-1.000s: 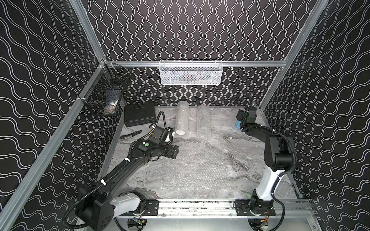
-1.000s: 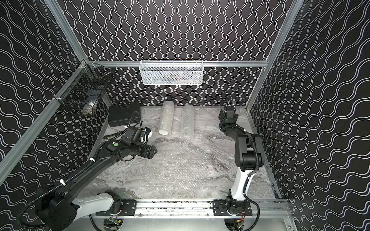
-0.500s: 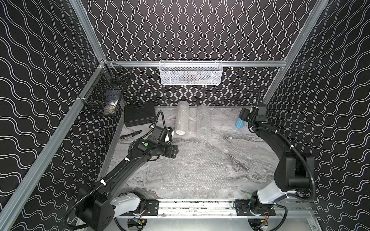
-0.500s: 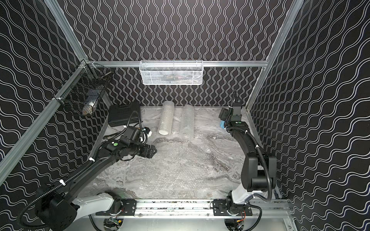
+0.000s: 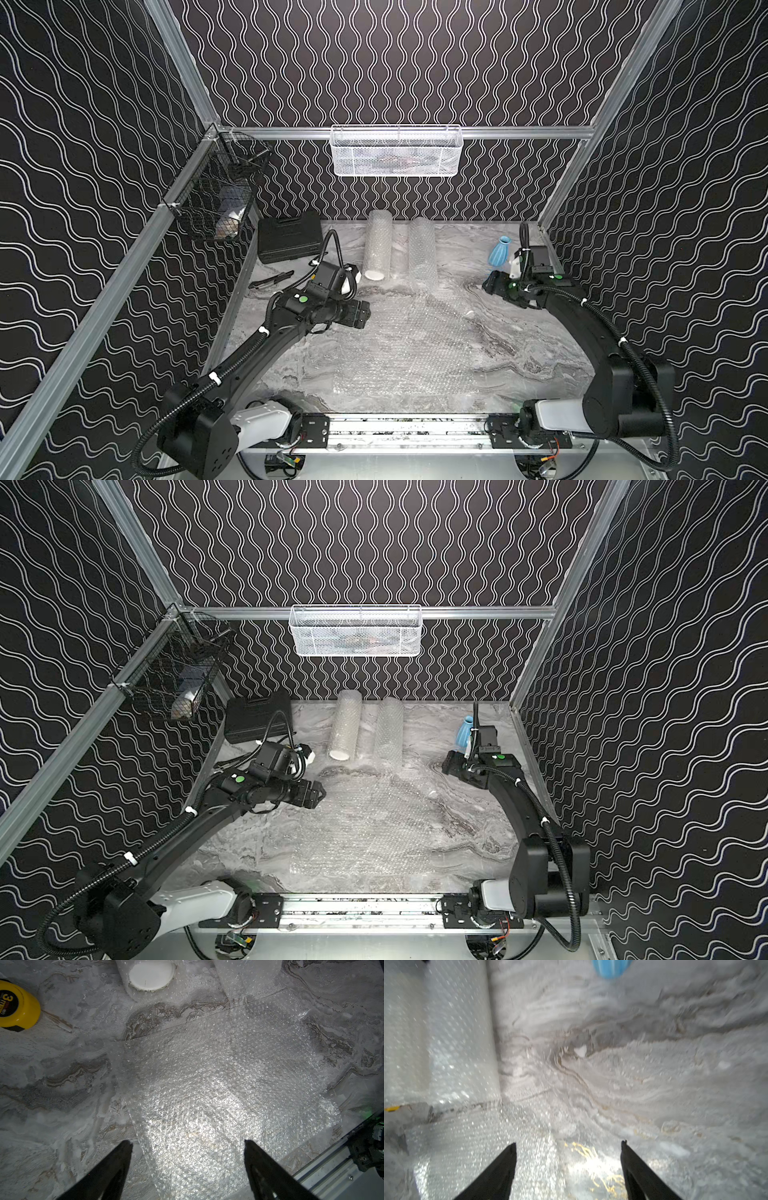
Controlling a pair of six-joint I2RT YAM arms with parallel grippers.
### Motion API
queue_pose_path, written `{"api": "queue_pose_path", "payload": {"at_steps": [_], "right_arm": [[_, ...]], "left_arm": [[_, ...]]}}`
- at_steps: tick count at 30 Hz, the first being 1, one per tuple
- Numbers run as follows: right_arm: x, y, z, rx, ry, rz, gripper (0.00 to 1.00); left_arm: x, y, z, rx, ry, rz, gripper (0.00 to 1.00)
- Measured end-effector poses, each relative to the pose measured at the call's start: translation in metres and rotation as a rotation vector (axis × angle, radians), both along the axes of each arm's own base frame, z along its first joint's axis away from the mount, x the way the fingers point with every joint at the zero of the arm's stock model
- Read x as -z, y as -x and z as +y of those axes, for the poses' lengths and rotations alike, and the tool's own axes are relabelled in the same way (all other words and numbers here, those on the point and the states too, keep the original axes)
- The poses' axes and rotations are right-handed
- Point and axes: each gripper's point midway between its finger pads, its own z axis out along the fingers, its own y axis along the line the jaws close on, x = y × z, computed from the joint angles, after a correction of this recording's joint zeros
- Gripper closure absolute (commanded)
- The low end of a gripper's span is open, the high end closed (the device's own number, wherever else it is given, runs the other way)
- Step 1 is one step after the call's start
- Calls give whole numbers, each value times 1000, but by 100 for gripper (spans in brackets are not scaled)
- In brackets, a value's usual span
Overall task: Unwrap the vase from the bubble wrap
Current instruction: Move the bubble wrap to the center of the board.
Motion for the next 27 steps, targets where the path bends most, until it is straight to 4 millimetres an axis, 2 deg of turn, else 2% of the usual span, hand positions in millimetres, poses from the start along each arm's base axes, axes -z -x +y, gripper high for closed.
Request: {"api": "queue_pose_path", "payload": {"at_steps": [6, 13, 15, 27], "right_arm": [[37, 52, 32, -85, -83, 148, 35], [74, 85, 60, -143, -108, 283, 53], [80, 89, 65, -146, -109, 300, 57], [108, 91, 71, -134, -72, 350, 65]], "left_arm": [[0, 0, -1, 3, 5, 2, 13], [0, 1, -1, 5, 9, 4, 13], [1, 0, -2, 6, 10, 7, 13], [2, 0, -1, 4, 8, 13, 13]]}}
